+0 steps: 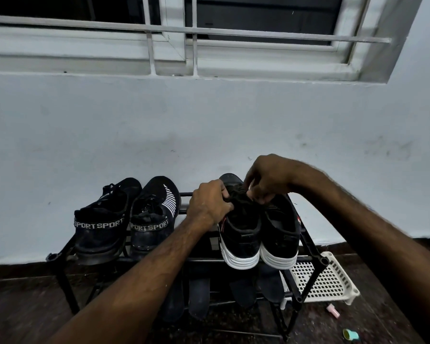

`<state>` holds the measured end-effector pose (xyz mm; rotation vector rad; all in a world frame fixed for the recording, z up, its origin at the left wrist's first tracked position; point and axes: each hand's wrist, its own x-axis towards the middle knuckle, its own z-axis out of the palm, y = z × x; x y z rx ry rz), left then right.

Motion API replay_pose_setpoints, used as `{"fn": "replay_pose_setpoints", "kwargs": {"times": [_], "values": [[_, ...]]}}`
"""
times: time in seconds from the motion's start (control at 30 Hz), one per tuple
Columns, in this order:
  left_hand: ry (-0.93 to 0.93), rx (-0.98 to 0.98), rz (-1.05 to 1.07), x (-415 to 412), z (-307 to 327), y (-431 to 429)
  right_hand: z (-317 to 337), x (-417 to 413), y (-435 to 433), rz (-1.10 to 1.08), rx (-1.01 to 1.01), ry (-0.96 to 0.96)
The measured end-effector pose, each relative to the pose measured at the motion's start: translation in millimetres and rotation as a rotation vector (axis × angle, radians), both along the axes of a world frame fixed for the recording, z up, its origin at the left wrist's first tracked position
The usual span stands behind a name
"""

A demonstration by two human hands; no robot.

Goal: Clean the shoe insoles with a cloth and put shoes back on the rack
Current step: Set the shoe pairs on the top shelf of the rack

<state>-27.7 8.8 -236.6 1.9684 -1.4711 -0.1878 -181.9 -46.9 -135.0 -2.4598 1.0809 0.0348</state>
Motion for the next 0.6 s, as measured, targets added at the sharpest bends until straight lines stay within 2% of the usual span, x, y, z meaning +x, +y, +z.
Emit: {"fn": "replay_pose_setpoints", "kwargs": {"times": [0.1,0.2,0.3,0.4,0.47,0.53,0.6], "values": [[-0.033,0.020,-0.028,0,-1,1,-17,5,9,0.133,0.169,0.164],[-0.016,0.039,-0.048,2,0,1,-26,6,12,0.141,0.195,0.236],[0.003,0.051,-0.049,4,1,1,-7,0,11,0.203,0.146,0.210],[0.016,0.070,-0.051,5,2,0,7,-10,-3,0.107,-0.062,0.087],[0.028,0.098,-0.055,3,3,0,3,-14,-12,0.055,-0.188,0.221],[0.053,0.140,-0.060,0,4,0,-9,-14,-11,0.047,-0.131,0.366],[0.061,0.177,-0.056,-2,5,1,-22,-9,-8,0.048,-0.126,0.367]]}}
